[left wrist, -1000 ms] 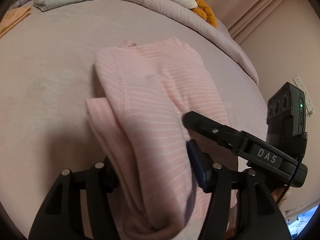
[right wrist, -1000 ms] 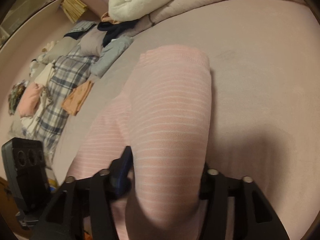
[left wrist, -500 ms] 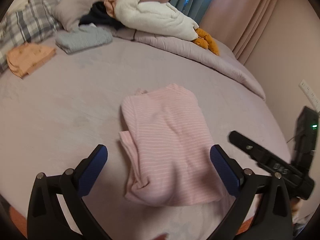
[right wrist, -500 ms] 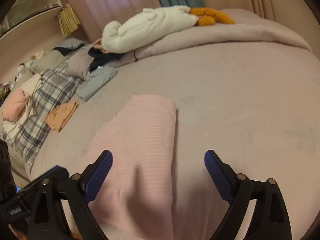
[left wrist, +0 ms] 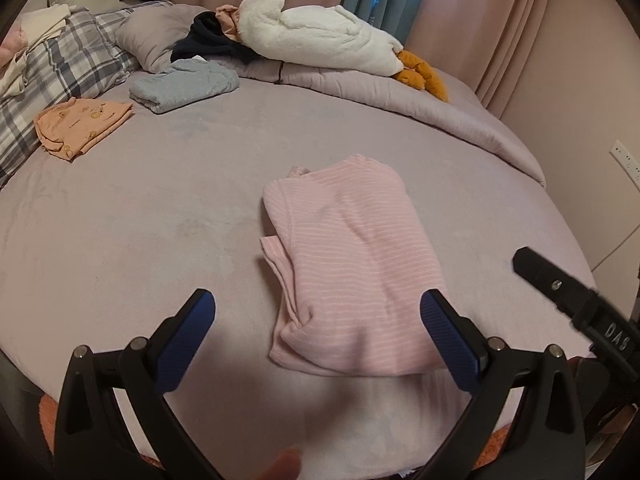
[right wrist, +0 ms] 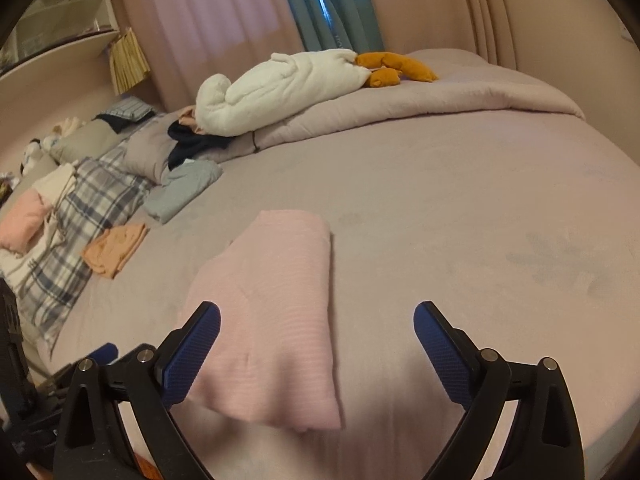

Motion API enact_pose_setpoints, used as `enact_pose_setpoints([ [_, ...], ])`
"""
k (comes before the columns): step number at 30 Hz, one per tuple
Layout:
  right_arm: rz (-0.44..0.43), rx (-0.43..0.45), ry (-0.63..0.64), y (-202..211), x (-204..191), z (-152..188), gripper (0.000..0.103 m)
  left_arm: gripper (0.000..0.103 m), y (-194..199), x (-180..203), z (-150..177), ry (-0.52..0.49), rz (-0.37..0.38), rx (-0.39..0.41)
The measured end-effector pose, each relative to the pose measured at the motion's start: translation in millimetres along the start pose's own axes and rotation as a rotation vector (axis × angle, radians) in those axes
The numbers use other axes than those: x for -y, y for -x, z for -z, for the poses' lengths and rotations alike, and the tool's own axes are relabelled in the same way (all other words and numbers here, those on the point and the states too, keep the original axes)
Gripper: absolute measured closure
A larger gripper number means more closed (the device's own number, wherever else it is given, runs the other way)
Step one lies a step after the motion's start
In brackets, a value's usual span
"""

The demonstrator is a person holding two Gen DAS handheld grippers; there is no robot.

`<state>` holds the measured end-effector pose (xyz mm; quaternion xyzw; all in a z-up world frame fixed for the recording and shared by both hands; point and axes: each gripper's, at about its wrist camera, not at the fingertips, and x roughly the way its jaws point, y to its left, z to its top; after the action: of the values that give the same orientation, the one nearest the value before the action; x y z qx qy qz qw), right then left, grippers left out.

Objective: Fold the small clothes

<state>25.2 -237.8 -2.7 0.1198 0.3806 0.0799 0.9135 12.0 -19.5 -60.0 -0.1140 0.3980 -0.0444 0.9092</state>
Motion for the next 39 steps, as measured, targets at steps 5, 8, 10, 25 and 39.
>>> enact_pose_setpoints([
  [5, 0.013, 0.001, 0.047, 7, -9, 5, 0.006, 0.000, 13, 3, 3, -0.006, -0.010, 0.015],
  [8, 0.013, 0.005, 0.061, 11, -11, 7, 0.005, 0.000, 17, 4, 4, -0.013, -0.018, 0.012],
  [10, 0.013, 0.008, 0.069, 13, -13, 7, 0.004, 0.000, 20, 5, 5, -0.017, -0.014, 0.011],
  [25, 0.049, 0.026, 0.045, 25, -4, 10, 0.003, 0.000, 26, 17, 7, -0.040, -0.002, 0.014],
  [39, 0.032, 0.016, 0.042, 23, -4, 12, 0.003, 0.000, 29, 15, 11, -0.029, -0.013, 0.016],
])
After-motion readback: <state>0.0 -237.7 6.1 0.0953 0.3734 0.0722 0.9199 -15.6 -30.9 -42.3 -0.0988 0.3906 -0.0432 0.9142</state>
